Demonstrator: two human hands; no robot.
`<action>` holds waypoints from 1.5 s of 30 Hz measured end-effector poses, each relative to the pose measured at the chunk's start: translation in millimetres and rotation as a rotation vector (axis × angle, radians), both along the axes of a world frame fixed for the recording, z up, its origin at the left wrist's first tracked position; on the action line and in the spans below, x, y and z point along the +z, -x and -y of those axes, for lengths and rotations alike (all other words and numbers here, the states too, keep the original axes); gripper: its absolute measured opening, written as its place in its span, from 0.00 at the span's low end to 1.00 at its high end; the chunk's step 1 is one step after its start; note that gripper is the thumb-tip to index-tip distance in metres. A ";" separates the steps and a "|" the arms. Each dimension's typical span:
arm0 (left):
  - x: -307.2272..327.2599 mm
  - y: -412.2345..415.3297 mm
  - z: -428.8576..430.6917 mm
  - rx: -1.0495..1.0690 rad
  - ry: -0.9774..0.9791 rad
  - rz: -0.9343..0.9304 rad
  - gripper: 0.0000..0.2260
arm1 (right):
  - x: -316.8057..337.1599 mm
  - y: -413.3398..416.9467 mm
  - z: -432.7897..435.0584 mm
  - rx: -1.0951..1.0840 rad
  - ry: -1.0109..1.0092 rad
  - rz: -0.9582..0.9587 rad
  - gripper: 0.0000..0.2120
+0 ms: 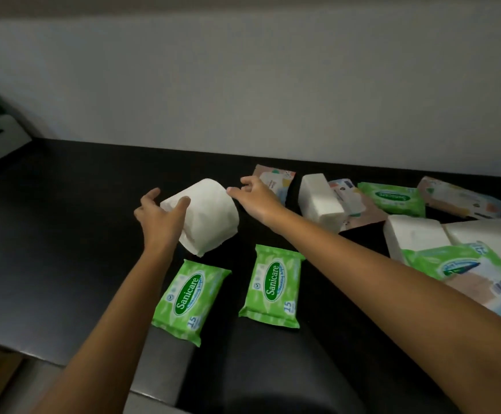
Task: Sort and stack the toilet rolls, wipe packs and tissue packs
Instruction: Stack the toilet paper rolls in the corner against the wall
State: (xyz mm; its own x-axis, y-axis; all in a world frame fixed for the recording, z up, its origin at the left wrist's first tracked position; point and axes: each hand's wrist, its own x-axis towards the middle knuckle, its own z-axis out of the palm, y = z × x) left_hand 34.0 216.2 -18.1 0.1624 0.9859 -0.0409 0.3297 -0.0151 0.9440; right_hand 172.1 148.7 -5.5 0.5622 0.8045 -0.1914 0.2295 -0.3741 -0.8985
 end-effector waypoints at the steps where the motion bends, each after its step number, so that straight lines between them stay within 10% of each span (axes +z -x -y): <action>1: -2.9 0.0 -2.3 0.027 0.045 0.002 0.31 | -2.5 2.4 -7.2 0.004 0.012 -0.008 0.27; 8: -31.5 2.7 -22.7 -0.007 0.375 0.074 0.40 | -16.6 9.7 -37.0 -0.005 0.153 -0.213 0.31; 25: 40.7 -64.4 8.5 -0.157 0.202 0.241 0.26 | 42.0 -32.4 1.0 -0.090 -0.108 -0.194 0.28; 45: 107.8 -354.7 253.3 -0.674 0.295 0.409 0.27 | 120.0 -269.4 301.3 -0.527 -0.320 0.153 0.27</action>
State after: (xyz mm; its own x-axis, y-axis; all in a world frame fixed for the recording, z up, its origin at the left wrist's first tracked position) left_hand 388.7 -37.1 89.6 0.7706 0.6308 -0.0915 -0.0300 0.1794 0.9833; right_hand 441.5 -152.6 114.5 0.9004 0.4163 0.1267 0.2226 -0.1905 -0.9561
